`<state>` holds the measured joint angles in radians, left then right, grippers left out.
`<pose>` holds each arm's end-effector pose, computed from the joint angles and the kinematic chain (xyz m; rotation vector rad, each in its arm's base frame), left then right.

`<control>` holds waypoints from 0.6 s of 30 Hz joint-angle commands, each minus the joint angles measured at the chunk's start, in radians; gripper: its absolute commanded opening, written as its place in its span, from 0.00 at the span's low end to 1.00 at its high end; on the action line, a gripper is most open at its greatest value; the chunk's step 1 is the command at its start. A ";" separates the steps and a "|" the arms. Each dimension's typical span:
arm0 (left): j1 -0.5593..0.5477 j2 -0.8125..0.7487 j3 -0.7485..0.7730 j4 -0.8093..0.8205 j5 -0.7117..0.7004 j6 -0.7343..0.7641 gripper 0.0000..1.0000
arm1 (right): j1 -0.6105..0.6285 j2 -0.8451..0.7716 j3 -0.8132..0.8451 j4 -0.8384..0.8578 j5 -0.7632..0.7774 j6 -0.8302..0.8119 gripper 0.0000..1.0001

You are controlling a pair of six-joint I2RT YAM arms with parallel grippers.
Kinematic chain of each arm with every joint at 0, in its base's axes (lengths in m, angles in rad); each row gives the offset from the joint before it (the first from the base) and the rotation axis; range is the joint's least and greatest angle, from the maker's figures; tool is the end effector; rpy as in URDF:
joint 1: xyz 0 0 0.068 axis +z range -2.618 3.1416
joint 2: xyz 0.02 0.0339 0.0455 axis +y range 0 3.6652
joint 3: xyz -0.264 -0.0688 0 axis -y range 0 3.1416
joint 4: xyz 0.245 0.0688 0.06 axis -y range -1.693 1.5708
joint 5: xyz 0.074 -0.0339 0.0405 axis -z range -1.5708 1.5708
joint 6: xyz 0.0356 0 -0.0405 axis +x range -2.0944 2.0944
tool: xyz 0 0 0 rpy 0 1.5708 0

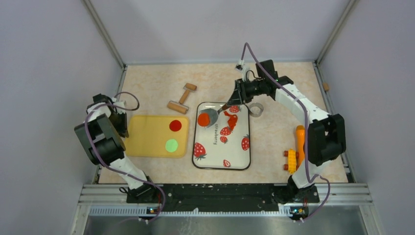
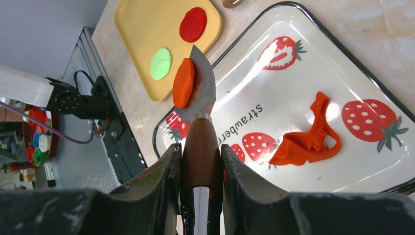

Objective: Roll out the dumpling wrappers from the dough

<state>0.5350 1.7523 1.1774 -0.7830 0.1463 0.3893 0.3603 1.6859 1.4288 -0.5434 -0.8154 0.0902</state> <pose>0.2857 0.1633 0.1835 -0.1875 2.8798 -0.0518 0.3381 0.1551 0.3009 -0.7123 2.2360 1.1824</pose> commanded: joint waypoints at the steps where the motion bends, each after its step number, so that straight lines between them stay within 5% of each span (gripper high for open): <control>1: 0.007 0.018 -0.014 0.022 0.006 -0.014 0.20 | 0.050 0.015 0.064 0.048 0.004 0.011 0.00; 11: 0.007 -0.037 -0.105 0.033 -0.002 -0.022 0.10 | 0.175 0.140 0.184 0.089 0.049 0.048 0.00; 18: 0.008 -0.188 -0.194 -0.016 -0.031 -0.083 0.04 | 0.242 0.222 0.276 0.115 0.240 0.137 0.00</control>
<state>0.5385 1.6787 1.0328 -0.7403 0.1310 0.3595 0.5655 1.8805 1.6066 -0.4976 -0.6834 0.1551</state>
